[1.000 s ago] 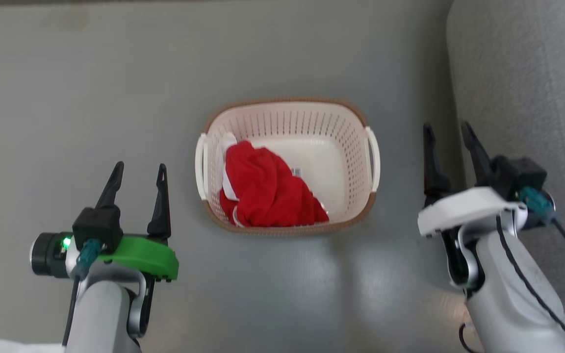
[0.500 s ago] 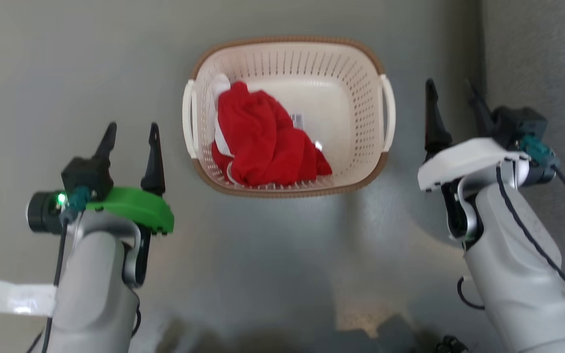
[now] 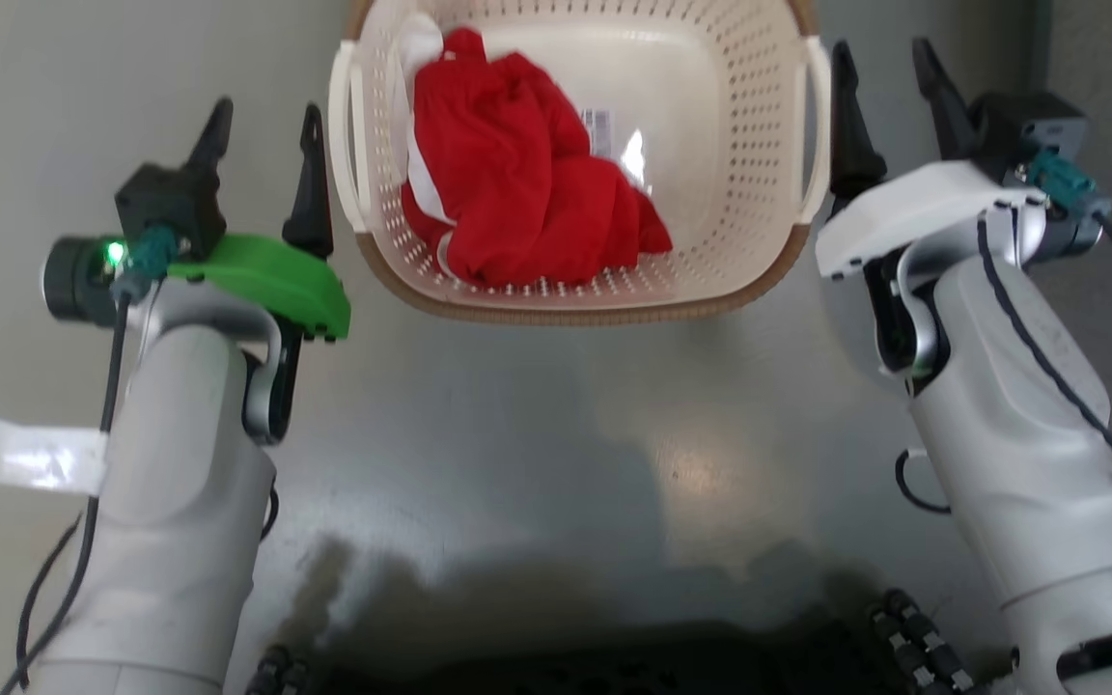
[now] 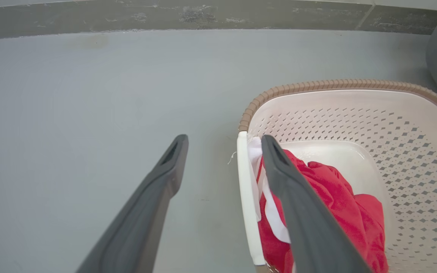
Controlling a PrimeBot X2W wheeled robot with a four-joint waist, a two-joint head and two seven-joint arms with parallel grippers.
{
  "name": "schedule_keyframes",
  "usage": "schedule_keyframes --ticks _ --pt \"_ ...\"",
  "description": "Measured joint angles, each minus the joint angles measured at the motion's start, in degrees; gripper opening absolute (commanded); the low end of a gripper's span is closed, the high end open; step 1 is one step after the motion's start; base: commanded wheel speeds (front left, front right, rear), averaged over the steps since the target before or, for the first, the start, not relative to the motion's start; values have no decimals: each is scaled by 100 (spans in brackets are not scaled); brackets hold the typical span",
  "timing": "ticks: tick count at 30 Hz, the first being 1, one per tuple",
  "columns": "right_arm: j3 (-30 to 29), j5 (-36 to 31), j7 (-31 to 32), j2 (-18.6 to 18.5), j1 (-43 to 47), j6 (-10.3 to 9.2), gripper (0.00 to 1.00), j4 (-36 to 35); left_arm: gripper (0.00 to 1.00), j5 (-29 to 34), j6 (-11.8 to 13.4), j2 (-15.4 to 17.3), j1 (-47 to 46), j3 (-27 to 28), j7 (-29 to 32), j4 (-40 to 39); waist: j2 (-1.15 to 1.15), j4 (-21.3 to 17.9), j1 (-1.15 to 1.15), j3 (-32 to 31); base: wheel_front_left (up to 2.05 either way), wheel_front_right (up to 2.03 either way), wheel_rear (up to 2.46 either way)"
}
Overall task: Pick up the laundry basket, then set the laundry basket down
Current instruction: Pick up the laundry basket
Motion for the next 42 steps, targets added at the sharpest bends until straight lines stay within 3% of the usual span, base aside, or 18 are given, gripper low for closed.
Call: schedule_keyframes --ticks 17,42 --pt "148 116 -7 -16 -672 0 100 505 100 -42 -130 -13 -816 -399 -1 588 0 129 0 1069 0 0 0" --pt "533 409 -7 -34 -1059 -4 100 1190 100 -326 -168 -30 -1268 -893 -19 1255 0 146 -1 1273 0 0 0"
